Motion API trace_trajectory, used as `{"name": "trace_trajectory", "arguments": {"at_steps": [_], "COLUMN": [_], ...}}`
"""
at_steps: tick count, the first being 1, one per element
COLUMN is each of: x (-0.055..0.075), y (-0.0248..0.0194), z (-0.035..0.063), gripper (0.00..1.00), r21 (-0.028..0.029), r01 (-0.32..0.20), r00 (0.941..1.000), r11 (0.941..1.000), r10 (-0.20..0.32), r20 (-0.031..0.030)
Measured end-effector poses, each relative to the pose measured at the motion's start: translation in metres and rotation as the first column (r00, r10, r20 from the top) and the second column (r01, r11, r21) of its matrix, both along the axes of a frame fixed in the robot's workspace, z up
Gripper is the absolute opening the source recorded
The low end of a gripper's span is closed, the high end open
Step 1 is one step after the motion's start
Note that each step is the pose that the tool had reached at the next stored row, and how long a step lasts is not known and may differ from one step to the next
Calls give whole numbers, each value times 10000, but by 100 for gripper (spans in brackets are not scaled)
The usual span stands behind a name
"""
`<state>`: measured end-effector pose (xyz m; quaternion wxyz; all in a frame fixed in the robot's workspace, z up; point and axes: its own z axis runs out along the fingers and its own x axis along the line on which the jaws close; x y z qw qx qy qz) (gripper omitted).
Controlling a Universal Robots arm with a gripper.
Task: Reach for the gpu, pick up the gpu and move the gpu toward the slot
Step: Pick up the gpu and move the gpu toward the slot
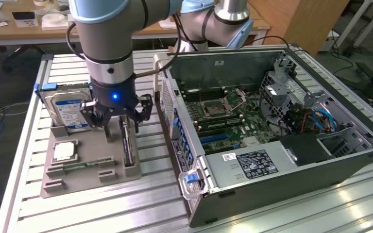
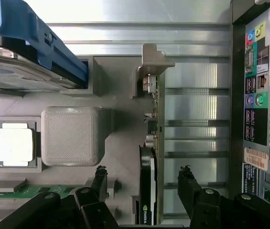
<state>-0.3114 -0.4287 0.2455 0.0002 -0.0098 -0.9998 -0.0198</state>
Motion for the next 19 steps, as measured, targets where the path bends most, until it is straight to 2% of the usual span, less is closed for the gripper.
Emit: {"name": "trace_trajectory", "arguments": {"at_steps": [19], "x": [29], "y": [-1], "z": [-346], "gripper": [71], "r21": [-11], "r01": [1], "r00": [10000], "r11": [10000], "r10": [-1], "r20": [0]}}
